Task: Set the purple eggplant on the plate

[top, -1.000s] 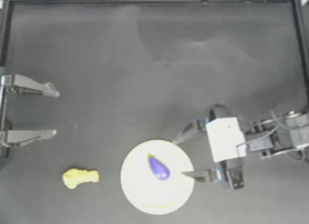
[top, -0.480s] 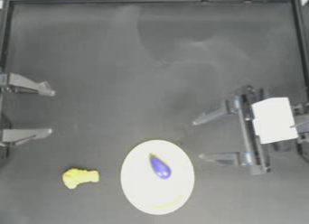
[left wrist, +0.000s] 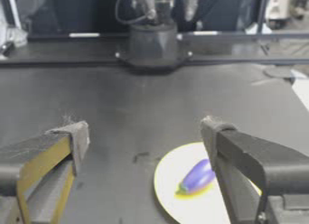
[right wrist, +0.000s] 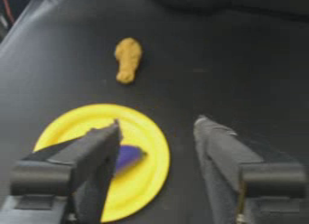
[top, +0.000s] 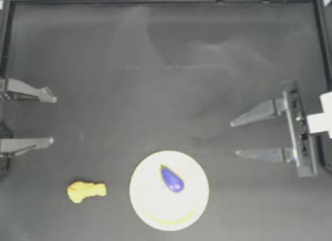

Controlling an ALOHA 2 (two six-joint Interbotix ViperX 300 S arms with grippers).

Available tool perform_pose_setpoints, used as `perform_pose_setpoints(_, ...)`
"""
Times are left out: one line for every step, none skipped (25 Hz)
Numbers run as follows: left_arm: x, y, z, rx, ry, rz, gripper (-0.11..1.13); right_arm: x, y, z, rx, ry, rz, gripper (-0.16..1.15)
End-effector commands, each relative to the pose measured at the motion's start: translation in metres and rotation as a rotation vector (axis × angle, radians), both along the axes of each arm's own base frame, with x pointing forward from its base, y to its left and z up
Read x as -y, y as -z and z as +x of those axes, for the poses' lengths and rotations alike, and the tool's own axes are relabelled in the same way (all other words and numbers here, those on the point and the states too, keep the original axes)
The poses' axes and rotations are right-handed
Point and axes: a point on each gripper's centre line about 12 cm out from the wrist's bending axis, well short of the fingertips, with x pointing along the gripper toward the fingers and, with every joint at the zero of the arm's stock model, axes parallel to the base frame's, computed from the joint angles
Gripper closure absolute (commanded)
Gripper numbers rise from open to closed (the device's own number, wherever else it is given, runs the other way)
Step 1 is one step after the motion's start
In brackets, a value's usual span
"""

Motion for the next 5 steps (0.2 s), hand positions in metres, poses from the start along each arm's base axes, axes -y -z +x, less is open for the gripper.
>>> perform_pose_setpoints(0.0,-0.006,0.002,0.012,-0.002,0.001,-0.01,0.002,-0.007,-0.007,0.04,0.008,0.009,0.16)
perform_pose_setpoints(0.0,-0.006,0.001,0.012,-0.002,0.001,-0.01,0.002,-0.006,-0.011,0.044,0.013,0.017,0.16)
perform_pose_setpoints(0.0,-0.006,0.001,0.012,-0.002,0.001,-0.01,0.003,-0.006,-0.014,0.05,0.019,0.024,0.16)
perform_pose_setpoints(0.0,-0.005,0.002,0.011,-0.002,0.001,-0.01,0.005,-0.006,-0.016,0.054,0.027,0.03,0.16)
perform_pose_setpoints(0.0,-0.006,0.001,0.012,-0.002,0.002,-0.01,0.006,-0.005,-0.019,0.06,0.033,0.031,0.17)
